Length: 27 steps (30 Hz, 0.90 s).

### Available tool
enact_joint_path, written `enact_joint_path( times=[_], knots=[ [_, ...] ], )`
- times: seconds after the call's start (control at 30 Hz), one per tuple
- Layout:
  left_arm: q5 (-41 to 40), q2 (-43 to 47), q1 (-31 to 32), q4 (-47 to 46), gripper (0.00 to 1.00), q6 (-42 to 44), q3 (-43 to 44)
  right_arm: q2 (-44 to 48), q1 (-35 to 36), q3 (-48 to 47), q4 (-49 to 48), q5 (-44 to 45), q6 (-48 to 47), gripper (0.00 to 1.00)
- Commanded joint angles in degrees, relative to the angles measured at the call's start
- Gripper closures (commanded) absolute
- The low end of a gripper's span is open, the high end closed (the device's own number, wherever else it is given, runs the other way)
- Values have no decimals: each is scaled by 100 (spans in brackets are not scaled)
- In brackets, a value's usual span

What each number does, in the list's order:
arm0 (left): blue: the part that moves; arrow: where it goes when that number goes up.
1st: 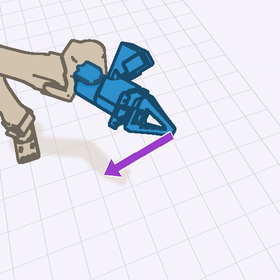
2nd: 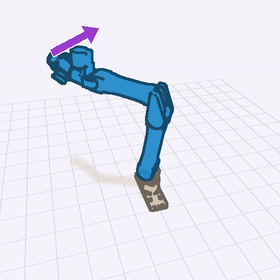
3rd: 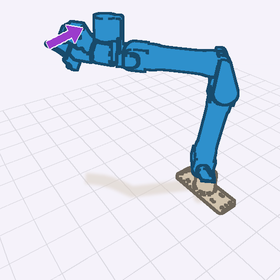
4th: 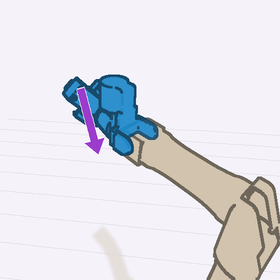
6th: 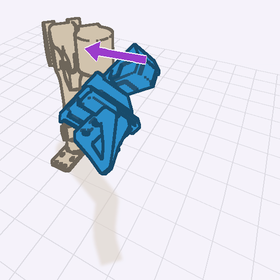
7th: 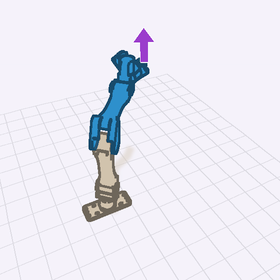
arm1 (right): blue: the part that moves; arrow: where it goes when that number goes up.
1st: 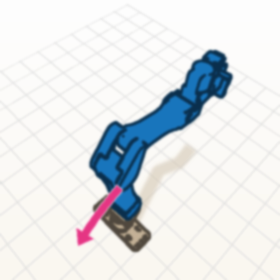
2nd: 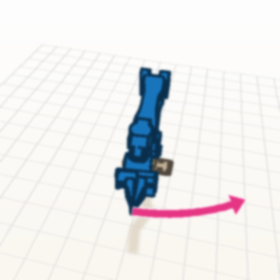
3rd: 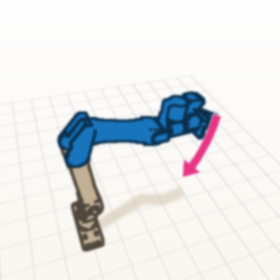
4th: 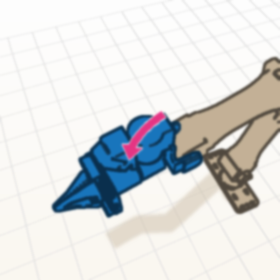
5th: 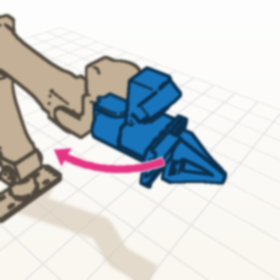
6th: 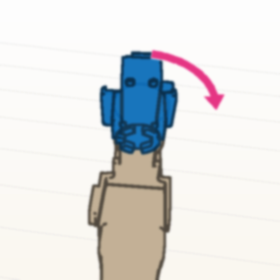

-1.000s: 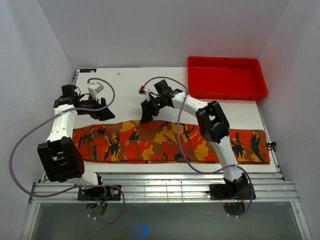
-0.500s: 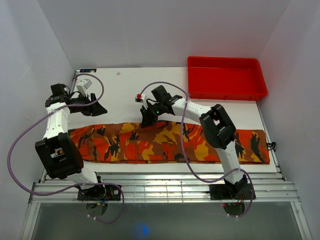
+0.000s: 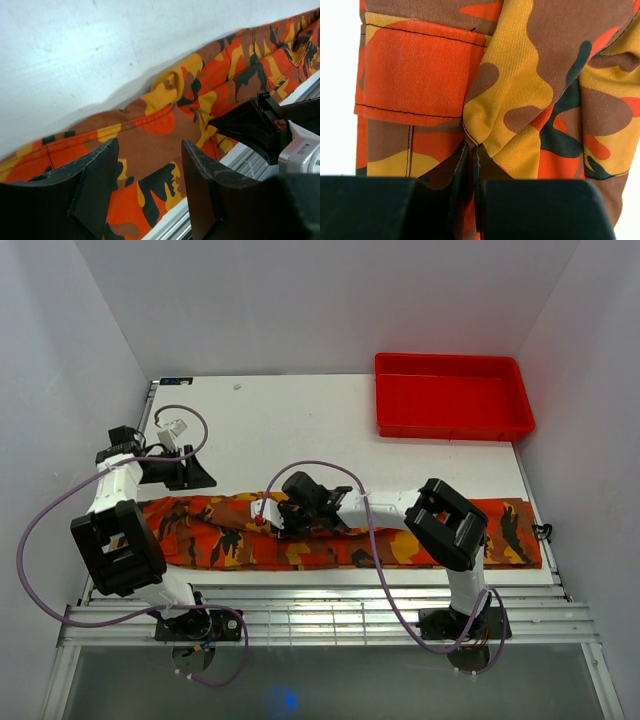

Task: Fold and stack the trousers
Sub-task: Fold the trousers

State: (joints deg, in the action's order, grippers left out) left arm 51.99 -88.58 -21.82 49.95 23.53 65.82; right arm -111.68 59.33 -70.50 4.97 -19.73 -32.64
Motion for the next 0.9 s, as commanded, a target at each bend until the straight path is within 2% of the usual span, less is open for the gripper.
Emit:
enact_joint_path(
  times=[0.0, 0.17, 0.37, 0.53, 0.57, 0.7, 0.87],
  knots=[
    [-92, 59, -6, 199, 36, 125, -227, -64, 105, 264, -303, 838, -374, 90],
    [-250, 156, 213, 269, 37, 205, -377, -231, 158, 326, -418, 962, -243, 89],
    [-1471, 604, 1477, -564, 36, -479, -623, -249, 149, 335, -427, 953, -137, 89],
    [-2366, 271, 2085, -873, 39, -911, -395, -214, 149, 388, -592, 962, -102, 88],
    [-2473, 131, 2399, -891, 40, -938, -369, -188, 149, 414, -611, 962, -102, 88],
    [-2781, -185, 2744, -961, 42, -920, -289, -153, 149, 458, -638, 953, -84, 87],
    [-3194, -459, 2886, -996, 42, -824, -307, -126, 149, 484, -647, 936, -84, 87]
  ],
)
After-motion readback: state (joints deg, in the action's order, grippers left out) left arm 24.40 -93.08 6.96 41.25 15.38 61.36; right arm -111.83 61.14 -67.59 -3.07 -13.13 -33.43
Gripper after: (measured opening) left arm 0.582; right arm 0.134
